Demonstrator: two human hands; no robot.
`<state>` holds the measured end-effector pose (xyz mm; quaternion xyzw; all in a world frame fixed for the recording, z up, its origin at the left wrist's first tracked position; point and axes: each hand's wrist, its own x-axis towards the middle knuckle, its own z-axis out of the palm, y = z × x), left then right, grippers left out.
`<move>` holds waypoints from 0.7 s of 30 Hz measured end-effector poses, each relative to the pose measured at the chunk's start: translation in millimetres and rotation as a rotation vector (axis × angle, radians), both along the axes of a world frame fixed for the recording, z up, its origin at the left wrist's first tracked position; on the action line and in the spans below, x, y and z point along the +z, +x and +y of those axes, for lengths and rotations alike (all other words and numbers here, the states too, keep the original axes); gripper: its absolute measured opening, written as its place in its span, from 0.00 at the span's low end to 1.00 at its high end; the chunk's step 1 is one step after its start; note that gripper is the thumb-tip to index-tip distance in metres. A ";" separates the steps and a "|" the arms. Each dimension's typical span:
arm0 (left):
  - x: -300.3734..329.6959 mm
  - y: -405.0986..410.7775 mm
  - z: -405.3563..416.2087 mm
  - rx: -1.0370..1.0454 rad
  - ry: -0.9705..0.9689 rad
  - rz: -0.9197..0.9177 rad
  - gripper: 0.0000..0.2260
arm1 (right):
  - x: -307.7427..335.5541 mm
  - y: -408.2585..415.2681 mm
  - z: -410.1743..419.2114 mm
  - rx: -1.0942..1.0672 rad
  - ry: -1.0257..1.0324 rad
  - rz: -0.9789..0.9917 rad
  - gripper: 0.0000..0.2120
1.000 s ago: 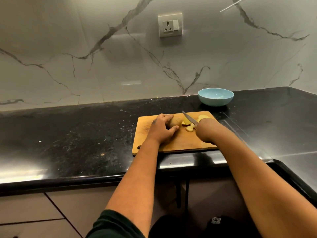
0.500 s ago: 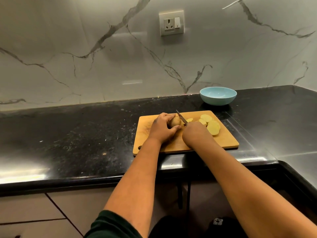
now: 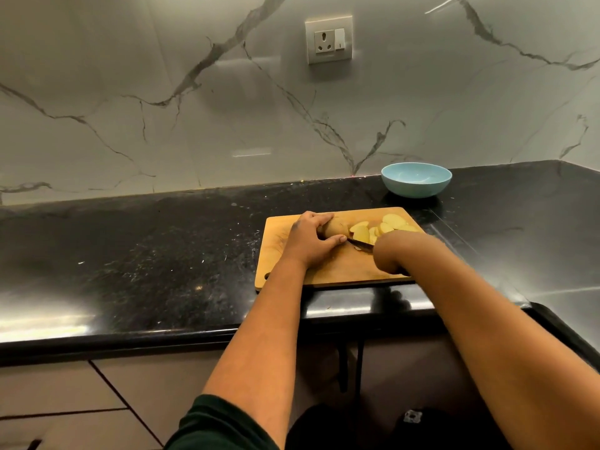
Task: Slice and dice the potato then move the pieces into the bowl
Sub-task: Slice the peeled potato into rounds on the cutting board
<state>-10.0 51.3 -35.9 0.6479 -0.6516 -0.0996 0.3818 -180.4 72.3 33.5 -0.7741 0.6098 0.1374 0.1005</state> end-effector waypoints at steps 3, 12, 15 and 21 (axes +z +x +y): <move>0.1 -1.1 2.4 -0.025 0.020 -0.025 0.31 | 11.5 -19.9 4.9 -0.050 -0.008 -0.152 0.06; -0.7 -0.7 4.0 0.002 -0.018 0.021 0.29 | -21.6 14.6 1.0 -0.041 -0.186 -0.214 0.18; -0.4 0.2 2.1 0.010 -0.010 0.024 0.29 | -33.3 18.6 -1.3 -0.026 -0.220 -0.268 0.16; -0.7 1.2 -1.0 0.005 0.008 0.062 0.29 | -35.8 24.6 -7.2 -0.056 -0.206 -0.257 0.17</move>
